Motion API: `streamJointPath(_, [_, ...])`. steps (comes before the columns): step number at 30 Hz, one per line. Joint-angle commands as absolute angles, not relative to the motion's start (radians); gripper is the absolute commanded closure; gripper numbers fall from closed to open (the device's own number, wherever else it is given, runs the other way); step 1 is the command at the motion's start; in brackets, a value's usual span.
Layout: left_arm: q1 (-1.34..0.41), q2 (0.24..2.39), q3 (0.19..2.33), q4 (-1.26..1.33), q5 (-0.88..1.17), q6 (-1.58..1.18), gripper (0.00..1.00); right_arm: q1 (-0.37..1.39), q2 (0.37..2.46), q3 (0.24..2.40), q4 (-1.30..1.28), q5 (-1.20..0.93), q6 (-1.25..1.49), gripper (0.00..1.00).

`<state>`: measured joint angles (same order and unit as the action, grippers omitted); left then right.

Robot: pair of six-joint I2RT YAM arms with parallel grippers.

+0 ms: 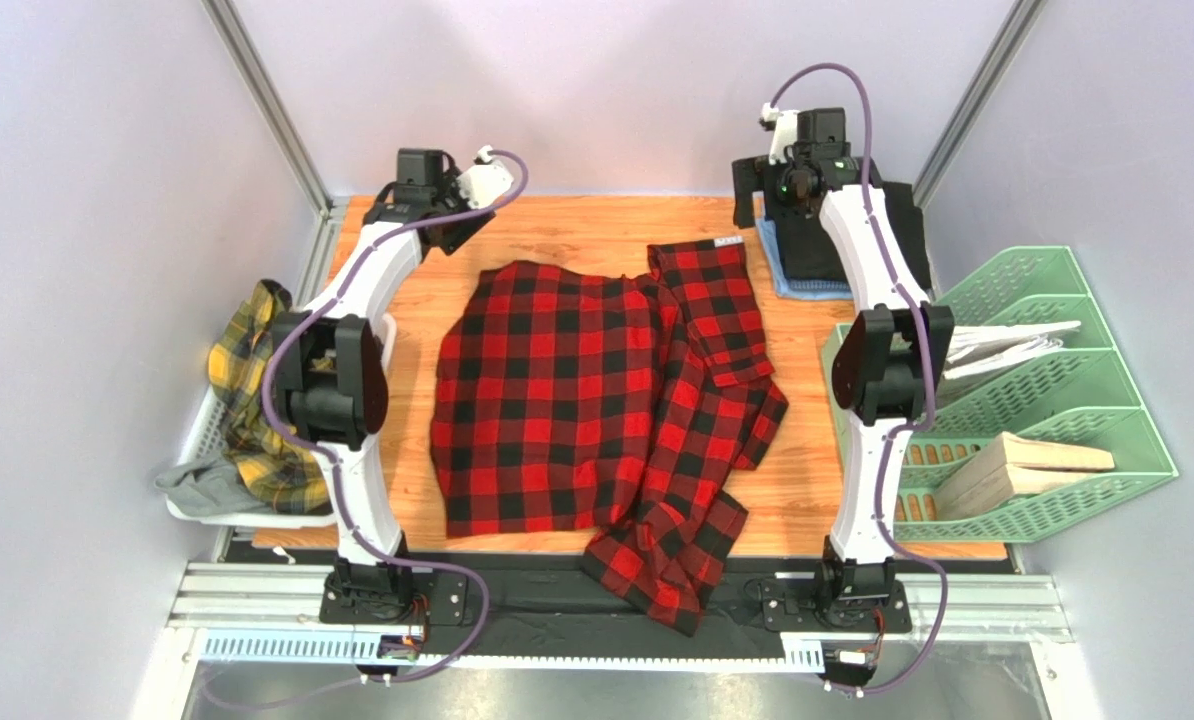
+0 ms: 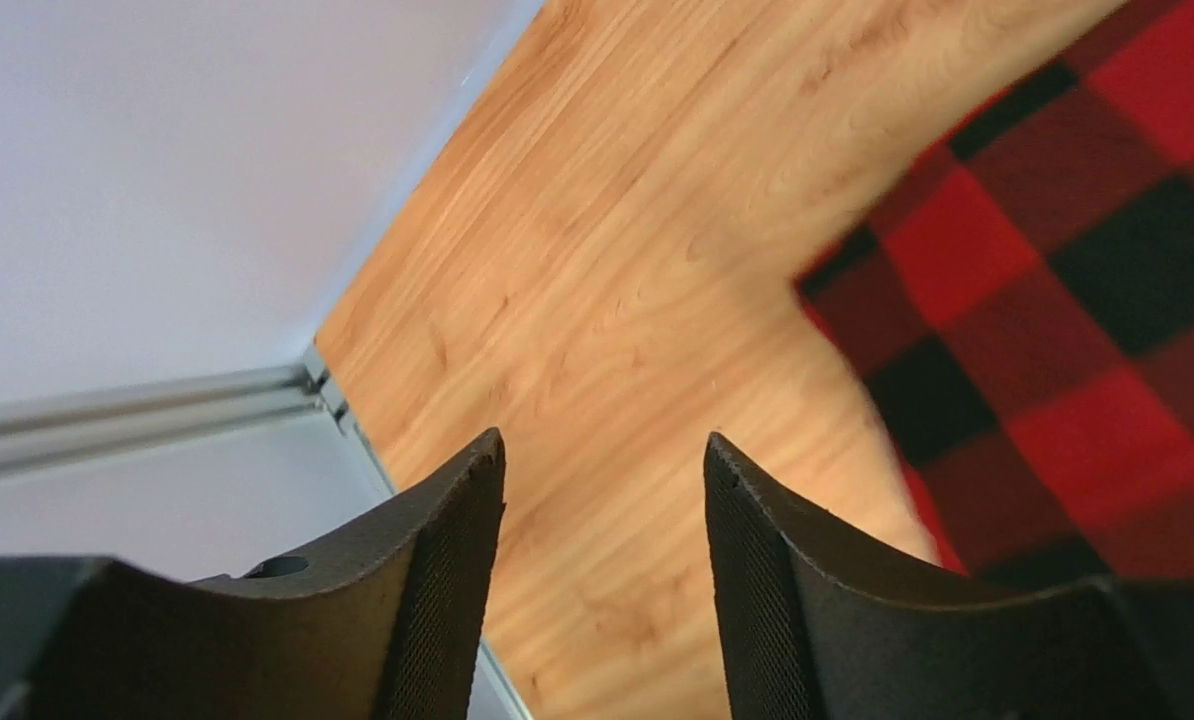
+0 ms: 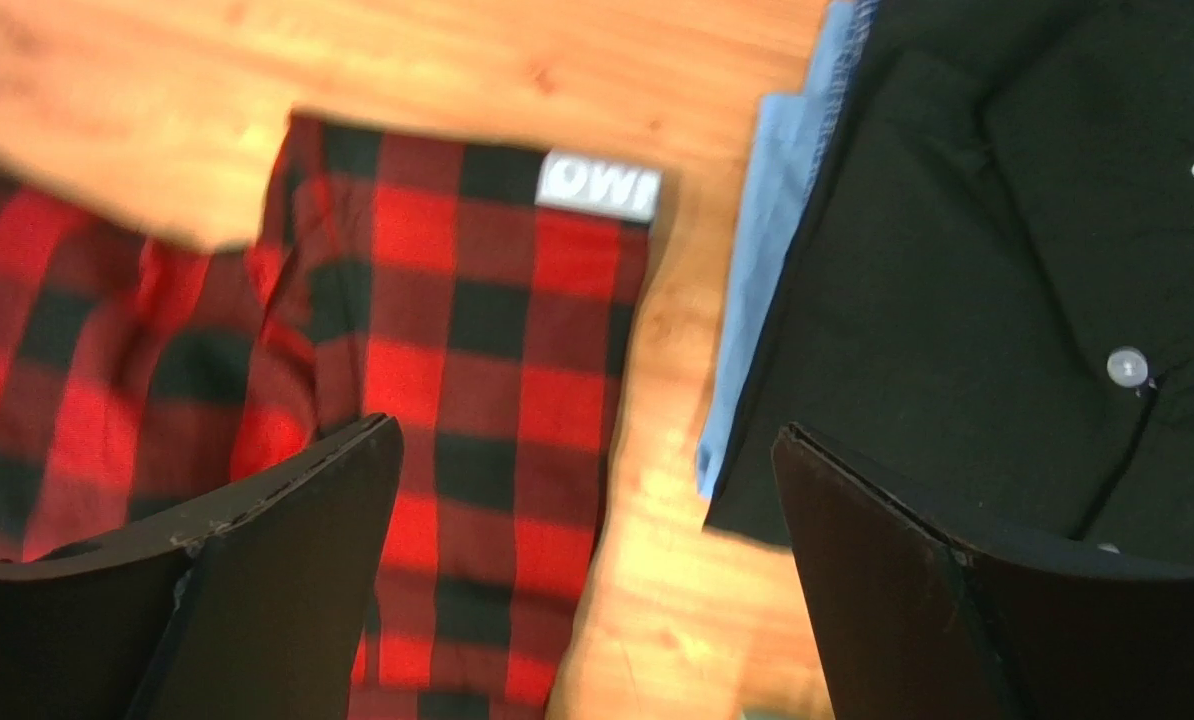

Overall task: Fold and stack the long sleeve shirts
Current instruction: Flatten the shirt out

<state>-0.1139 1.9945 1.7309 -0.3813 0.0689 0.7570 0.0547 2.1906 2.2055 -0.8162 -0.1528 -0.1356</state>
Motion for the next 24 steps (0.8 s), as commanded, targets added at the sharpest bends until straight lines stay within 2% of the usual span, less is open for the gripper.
streamJointPath(1, [-0.106, 1.783, 1.741, -0.552, 0.132, 0.673, 0.42, 0.020, 2.022, 2.204, -0.988, -0.222, -0.258, 0.00])
streamJointPath(5, [-0.113, 1.660, 1.620, -0.762, 0.294, 0.643, 0.42, 0.029, 1.779, 1.886, -1.011, -0.336, -0.282, 0.06])
streamJointPath(9, [-0.153, 1.586, 1.459, -0.894, 0.337, 0.637, 0.43, 0.077, 1.654, 1.628, -1.057, -0.387, -0.304, 0.35])
streamJointPath(15, [-0.213, 1.572, 1.269, -0.914, 0.311, 0.565, 0.45, 0.159, 1.585, 1.294, -1.003, -0.299, -0.333, 0.55])
streamJointPath(18, [-0.213, 1.618, 1.244, -0.922, 0.305, 0.542, 0.48, 0.173, 1.606, 1.194, -0.956, -0.255, -0.348, 0.60])
streamJointPath(24, [-0.213, 1.730, 1.232, -0.891, 0.203, 0.522, 0.49, 0.199, 1.722, 1.077, -0.810, -0.126, -0.370, 0.62])
